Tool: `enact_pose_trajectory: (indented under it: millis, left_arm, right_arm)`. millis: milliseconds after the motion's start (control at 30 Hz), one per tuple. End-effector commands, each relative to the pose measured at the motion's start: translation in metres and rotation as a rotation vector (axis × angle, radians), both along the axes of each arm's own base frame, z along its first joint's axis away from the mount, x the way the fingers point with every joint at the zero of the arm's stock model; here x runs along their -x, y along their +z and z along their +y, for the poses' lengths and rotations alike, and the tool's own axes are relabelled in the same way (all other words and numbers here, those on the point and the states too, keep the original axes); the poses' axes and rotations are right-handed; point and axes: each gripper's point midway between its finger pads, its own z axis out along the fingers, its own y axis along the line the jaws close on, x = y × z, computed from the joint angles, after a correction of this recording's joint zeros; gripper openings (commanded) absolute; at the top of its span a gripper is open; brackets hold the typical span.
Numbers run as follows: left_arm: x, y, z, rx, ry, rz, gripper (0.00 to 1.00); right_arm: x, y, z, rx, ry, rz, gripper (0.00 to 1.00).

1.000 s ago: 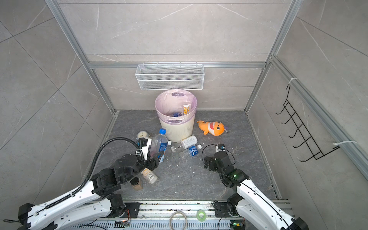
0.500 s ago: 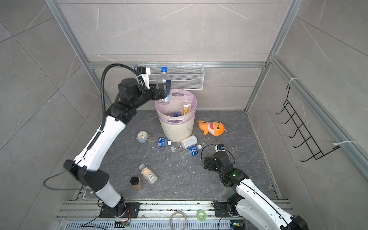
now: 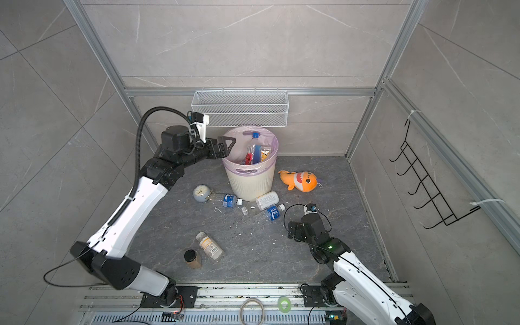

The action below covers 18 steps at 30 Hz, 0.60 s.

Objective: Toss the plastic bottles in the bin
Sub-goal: 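Release the clear bottle into the bin while the right gripper starts reaching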

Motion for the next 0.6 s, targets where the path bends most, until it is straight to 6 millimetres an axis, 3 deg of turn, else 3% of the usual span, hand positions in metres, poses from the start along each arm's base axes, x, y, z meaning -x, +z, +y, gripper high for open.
enact_pose_trajectory:
  millis: [0, 333, 567]
  left_arm:
    - [0.020, 0.022, 0.013, 0.039, 0.021, -0.081, 1.00]
    - [0.047, -0.036, 0.045, -0.081, 0.098, -0.028, 1.00]
    - [0.061, -0.080, 0.061, -0.102, 0.133, 0.029, 1.00]
  right_arm:
    - [-0.006, 0.013, 0.006, -0.031, 0.005, -0.033, 1.00]
    - [0.001, 0.021, 0.032, 0.028, 0.113, -0.098, 1.00]
    - [0.013, 0.022, 0.085, 0.043, 0.288, -0.102, 1.00]
